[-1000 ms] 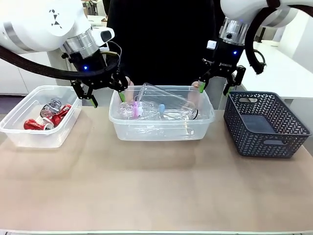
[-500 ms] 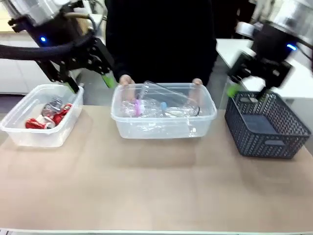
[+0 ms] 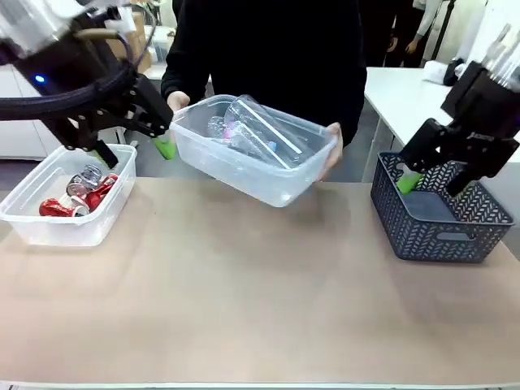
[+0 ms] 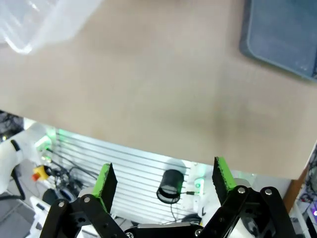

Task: Sort the waste into each basket.
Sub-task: Release the Organizing box you were holding.

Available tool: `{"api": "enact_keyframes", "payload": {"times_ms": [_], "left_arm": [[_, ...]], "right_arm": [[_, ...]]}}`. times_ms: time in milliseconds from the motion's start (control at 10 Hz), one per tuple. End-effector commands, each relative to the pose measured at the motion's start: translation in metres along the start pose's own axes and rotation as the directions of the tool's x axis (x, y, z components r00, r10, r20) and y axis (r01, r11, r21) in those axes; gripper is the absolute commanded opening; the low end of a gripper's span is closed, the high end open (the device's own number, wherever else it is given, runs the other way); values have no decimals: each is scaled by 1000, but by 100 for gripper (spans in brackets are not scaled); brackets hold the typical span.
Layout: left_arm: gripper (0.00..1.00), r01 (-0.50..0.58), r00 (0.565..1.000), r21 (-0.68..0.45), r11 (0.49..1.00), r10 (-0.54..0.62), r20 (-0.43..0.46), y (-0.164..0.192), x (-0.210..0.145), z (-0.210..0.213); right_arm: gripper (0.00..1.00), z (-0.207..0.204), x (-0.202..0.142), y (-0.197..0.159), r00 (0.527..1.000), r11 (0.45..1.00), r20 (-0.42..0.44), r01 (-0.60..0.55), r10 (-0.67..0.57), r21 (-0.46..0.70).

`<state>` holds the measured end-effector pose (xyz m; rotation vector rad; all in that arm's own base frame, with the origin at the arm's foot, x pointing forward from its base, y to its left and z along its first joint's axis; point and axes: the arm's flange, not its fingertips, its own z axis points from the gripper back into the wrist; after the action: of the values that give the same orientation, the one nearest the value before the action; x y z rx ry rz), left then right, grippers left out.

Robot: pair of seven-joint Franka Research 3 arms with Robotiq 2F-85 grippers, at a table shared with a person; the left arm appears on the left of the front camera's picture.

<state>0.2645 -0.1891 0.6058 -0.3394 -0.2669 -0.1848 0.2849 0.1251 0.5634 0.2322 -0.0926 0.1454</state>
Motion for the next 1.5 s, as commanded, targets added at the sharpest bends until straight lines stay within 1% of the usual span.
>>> {"api": "enact_keyframes", "payload": {"times_ms": [0, 100, 200, 300, 400, 500, 600, 700, 800, 900, 1400], "left_arm": [[100, 6, 1000, -6, 1000, -6, 3, 1, -7, 1], [100, -49, 998, -178, 983, 44, -36, 23, -18, 11], [100, -156, 986, -344, 926, 129, -101, 54, -32, 20], [100, -281, 960, -472, 836, 242, -142, 85, -46, 24], [100, -396, 914, -609, 688, 361, -187, 117, -61, 25], [100, -454, 862, -736, 503, 456, -221, 142, -70, 26], [100, -444, 818, -813, 376, 541, -196, 158, -76, 27], [100, -395, 788, -872, 290, 596, -159, 168, -78, 26], [100, -424, 783, -857, 292, 593, -185, 170, -73, 18], [100, -423, 876, -748, 511, 443, -192, 175, -57, 63], [100, -423, 876, -748, 511, 443, -192, 175, -57, 63]], "right_arm": [[100, 2, -6, 0, 999, 986, 41, -25, 19, 166], [100, 16, -24, -15, 994, 924, 97, 3, -44, 382], [100, 24, -42, -40, 985, 832, 113, 44, -127, 553], [100, 28, -57, -65, 972, 721, 91, 98, -219, 686], [100, 31, -74, -93, 958, 563, 91, 80, -270, 823], [100, 33, -85, -114, 940, 427, 94, 59, -328, 902], [100, 31, -92, -131, 918, 387, 56, 110, -394, 915], [100, 25, -95, -141, 908, 365, 51, 115, -416, 924], [100, 16, -88, -146, 905, 334, 4, 153, -425, 930], [100, 83, -77, -150, 921, 438, 54, 131, -385, 890], [100, 83, -77, -150, 921, 438, 54, 131, -385, 890]]}}
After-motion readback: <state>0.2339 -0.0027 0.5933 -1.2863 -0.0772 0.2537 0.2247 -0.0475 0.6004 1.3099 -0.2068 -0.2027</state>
